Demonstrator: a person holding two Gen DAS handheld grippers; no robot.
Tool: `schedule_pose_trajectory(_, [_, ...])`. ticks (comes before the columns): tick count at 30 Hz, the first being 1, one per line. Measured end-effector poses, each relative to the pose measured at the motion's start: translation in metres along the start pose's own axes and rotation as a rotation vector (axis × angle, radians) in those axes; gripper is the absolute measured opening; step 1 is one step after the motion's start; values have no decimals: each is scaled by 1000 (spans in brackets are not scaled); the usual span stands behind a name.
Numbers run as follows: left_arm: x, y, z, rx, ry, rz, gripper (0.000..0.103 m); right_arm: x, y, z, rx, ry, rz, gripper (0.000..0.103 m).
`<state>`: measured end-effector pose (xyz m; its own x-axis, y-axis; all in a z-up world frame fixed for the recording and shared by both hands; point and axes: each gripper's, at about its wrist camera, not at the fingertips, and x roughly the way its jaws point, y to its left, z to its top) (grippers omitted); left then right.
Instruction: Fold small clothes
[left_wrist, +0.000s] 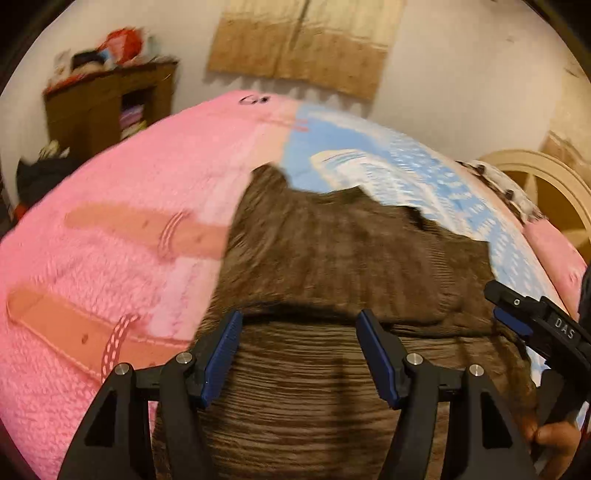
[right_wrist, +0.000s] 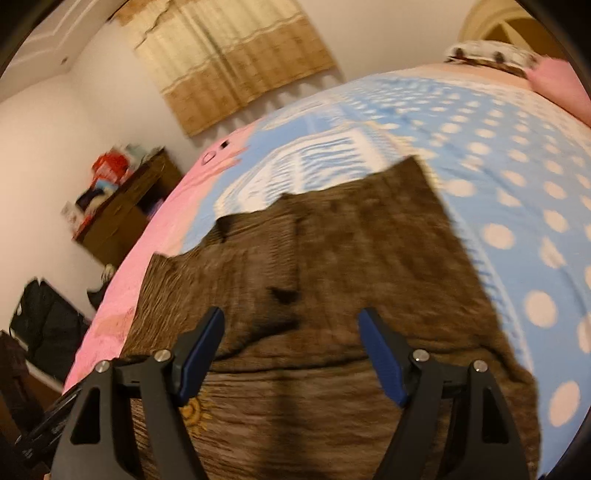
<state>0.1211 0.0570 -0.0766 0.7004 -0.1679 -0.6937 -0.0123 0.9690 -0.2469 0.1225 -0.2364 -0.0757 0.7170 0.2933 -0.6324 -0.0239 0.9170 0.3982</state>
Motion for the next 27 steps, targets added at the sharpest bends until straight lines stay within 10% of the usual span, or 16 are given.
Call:
schedule_pose_trajectory(2, [9, 5, -3, -32, 18, 24, 65, 19, 10, 2, -37, 42, -10, 66])
schedule_pose_trajectory(4, [14, 10, -8, -47, 34, 32, 65, 42, 13, 0, -49, 132, -26, 26])
schedule_pose_trajectory(8, [9, 11, -11, -24, 25, 35, 65, 42, 17, -6, -144, 114, -70, 15])
schedule_pose_trajectory(21, [1, -1, -12, 76, 65, 64, 69, 28, -5, -6, -59, 119, -13, 29])
schedule_pose_trajectory(27, [-66, 25, -31, 157, -24, 3, 69, -88, -40, -22, 2, -74, -82, 65])
